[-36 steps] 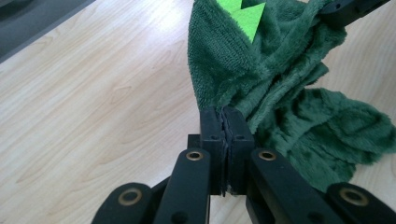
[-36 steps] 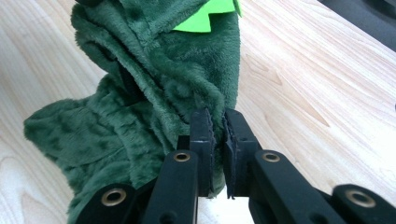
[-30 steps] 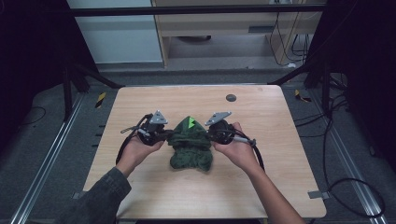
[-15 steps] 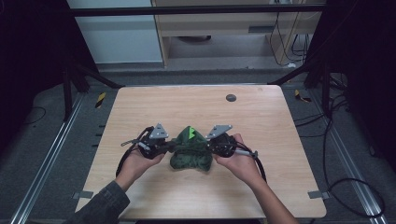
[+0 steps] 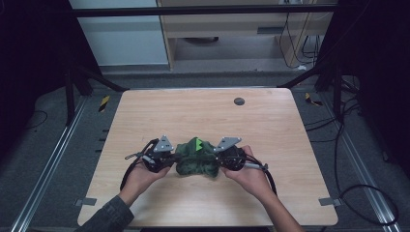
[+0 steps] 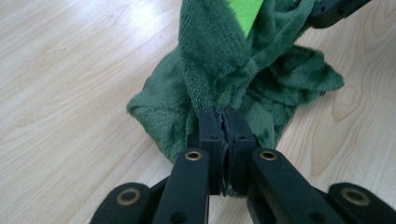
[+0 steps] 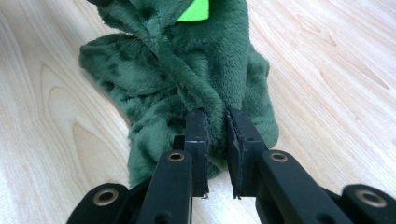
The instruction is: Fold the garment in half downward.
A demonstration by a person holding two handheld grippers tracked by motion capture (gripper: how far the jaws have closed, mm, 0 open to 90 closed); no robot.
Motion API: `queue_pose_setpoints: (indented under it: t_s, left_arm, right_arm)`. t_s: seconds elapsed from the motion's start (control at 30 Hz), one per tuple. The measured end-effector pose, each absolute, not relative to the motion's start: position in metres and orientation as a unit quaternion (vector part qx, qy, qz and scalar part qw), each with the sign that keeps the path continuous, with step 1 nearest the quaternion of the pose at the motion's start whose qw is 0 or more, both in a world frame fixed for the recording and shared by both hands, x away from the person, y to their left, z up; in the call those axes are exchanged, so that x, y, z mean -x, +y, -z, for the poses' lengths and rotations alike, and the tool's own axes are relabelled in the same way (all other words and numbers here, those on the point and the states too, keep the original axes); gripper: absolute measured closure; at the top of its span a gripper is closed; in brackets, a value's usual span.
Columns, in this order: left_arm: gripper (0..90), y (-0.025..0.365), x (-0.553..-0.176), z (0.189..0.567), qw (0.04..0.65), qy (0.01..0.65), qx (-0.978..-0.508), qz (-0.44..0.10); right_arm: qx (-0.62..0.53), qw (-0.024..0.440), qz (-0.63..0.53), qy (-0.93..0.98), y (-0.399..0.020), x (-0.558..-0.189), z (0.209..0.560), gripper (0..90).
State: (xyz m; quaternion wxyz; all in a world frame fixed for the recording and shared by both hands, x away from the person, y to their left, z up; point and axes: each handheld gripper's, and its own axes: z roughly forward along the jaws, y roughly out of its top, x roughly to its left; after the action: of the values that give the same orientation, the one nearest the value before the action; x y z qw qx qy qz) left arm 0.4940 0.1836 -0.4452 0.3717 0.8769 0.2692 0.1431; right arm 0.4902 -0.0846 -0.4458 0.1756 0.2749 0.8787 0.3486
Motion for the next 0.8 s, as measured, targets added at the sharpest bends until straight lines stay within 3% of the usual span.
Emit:
queue_pose_setpoints:
  t_s: [0.8]
  left_arm:
    - [85.8, 0.19, -0.478, 0.463, 0.378, 0.274, -0.874, -0.136]
  right_arm:
    - [-0.274, 0.161, -0.348, 0.882, -0.086, -0.475, 0.461, 77.8]
